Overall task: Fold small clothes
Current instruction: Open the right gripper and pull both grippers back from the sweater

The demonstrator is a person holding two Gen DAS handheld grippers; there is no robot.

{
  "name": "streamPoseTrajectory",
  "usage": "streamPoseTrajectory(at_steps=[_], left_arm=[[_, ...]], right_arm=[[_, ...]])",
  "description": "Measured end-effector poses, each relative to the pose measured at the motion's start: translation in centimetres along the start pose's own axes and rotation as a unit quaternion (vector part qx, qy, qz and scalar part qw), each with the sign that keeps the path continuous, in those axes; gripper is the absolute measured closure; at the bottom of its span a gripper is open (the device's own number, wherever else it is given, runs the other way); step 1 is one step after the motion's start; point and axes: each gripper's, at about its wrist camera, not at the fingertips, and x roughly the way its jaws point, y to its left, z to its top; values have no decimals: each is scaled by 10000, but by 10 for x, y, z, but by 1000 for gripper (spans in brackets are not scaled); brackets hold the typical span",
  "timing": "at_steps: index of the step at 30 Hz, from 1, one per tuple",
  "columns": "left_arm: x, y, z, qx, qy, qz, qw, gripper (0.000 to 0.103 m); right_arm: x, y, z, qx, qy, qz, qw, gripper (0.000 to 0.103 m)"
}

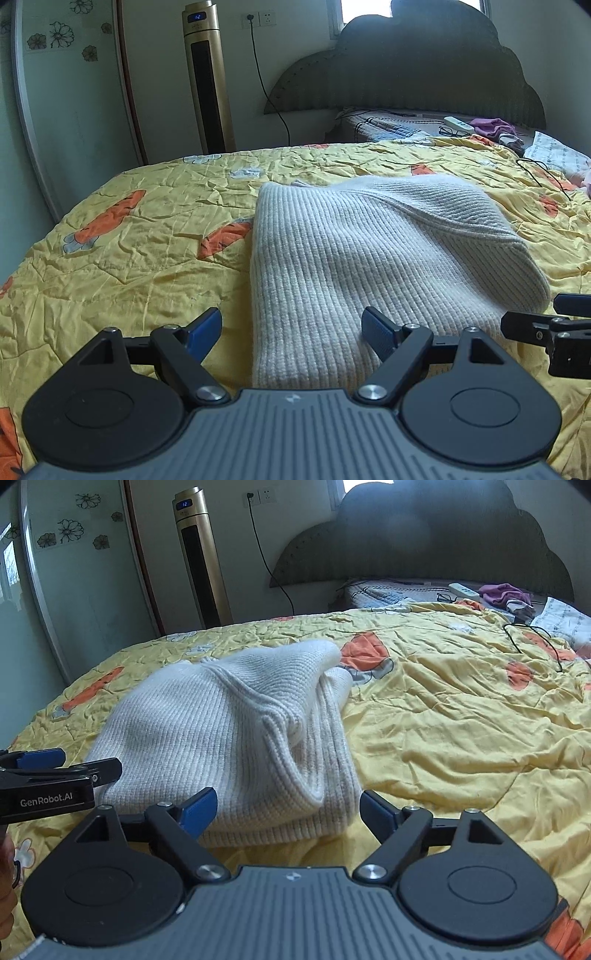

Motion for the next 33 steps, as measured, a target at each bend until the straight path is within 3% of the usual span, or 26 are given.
streamPoseTrajectory(at_steps=[33], left_arm=[[-25, 4, -53, -449, 231, 196, 9985, 20]], right_arm=[[-21, 19, -37, -213, 329, 216, 9990, 6]])
